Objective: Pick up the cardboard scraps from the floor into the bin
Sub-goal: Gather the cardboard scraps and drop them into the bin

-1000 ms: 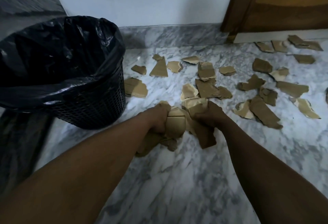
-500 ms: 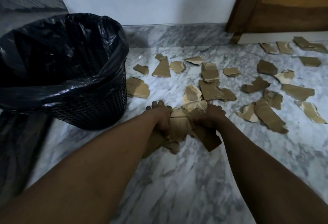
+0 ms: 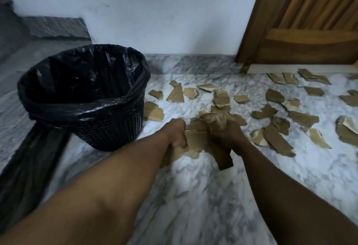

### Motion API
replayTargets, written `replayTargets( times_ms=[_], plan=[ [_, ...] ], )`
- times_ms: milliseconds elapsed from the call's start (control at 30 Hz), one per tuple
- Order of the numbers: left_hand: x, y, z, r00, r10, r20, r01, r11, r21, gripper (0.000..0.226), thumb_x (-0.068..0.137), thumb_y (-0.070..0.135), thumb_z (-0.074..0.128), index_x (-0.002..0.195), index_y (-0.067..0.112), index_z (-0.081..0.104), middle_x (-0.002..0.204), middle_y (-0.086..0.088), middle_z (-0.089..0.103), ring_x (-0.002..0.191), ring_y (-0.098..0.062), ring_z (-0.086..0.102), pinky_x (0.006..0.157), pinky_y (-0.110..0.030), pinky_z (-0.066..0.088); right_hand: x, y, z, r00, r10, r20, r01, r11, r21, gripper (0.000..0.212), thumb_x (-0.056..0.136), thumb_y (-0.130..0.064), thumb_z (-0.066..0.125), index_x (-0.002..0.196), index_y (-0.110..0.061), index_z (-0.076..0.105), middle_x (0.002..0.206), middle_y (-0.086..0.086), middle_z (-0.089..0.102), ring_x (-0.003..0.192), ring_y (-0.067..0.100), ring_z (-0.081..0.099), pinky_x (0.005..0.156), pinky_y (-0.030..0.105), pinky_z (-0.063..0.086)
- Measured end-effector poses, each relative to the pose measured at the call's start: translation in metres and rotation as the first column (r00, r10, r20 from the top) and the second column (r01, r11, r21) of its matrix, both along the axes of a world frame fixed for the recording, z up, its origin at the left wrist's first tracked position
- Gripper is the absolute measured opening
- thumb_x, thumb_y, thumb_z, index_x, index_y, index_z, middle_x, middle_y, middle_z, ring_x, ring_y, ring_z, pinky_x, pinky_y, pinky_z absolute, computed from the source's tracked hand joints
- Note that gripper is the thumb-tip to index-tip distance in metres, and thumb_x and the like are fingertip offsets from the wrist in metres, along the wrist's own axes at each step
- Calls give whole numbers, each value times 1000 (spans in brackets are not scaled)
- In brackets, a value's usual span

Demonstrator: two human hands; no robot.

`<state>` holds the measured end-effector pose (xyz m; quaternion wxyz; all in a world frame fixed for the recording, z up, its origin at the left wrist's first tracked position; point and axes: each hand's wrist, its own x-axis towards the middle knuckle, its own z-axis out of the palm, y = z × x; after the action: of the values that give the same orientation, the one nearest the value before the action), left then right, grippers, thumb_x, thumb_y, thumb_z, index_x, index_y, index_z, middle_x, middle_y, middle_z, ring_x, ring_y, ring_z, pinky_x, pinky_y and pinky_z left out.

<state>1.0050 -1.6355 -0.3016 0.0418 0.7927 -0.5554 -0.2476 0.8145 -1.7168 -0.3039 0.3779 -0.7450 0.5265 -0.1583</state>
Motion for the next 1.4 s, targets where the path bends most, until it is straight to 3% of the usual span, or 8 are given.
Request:
replayTargets(
  times_ms=[233,367,433,767,900,1100,1300,1400],
  plan=[
    [31,-42,169,995,45,89,-11,936,-351,35,71,27,79,96,14,58,93,-4,61,79,-18,59,63,-26,47,34,-46,185,965,77,249,-25,978,-207,49,73,-21,82,119,-9,69,114,8,70,104,25,67,92,44,56],
    [75,-15,263,978,174,116,-84,836,-543,41,66,37,76,99,15,65,91,-3,62,77,-19,61,61,-24,43,80,-34,283,922,247,298,-143,932,-332,25,86,-18,73,110,-18,67,94,-4,66,79,10,65,56,14,53],
    [102,8,278,957,289,22,-212,749,-628,47,62,41,78,99,15,65,92,-3,62,79,-19,60,64,-24,44,104,-18,304,863,358,357,-234,909,-346,14,88,-11,69,96,-23,67,89,-4,68,76,12,67,55,24,56],
    [212,91,223,701,492,-516,-712,451,-538,35,80,30,79,110,14,69,108,-6,71,97,-24,67,92,-39,55,244,34,259,786,214,580,-221,974,-59,46,95,-31,42,136,-9,39,129,5,49,106,29,61,75,54,60],
    [223,88,210,646,528,-551,-761,384,-523,17,90,32,64,94,15,65,102,-7,67,96,-25,66,86,-34,54,270,33,238,822,299,485,-216,951,-219,47,100,-25,35,141,-4,29,137,6,31,121,27,46,87,44,54],
    [226,72,199,677,569,-467,-728,425,-538,51,76,46,65,116,15,65,116,-10,65,103,-30,64,92,-42,54,275,21,206,820,409,400,-291,900,-323,56,94,-16,53,144,-7,30,136,9,35,126,23,43,108,40,41],
    [235,76,190,696,636,-334,-697,485,-529,33,69,44,80,73,19,59,87,-3,66,81,-22,63,70,-26,47,273,16,186,743,482,465,-391,876,-283,56,84,-6,73,129,-17,40,107,0,55,94,11,58,79,26,50],
    [238,82,189,689,653,-313,-694,470,-546,39,63,51,78,78,21,58,90,-3,66,84,-23,63,69,-27,45,277,22,184,735,483,477,-415,876,-248,42,85,-8,73,118,-17,48,103,5,56,87,17,57,72,28,50]
  ],
)
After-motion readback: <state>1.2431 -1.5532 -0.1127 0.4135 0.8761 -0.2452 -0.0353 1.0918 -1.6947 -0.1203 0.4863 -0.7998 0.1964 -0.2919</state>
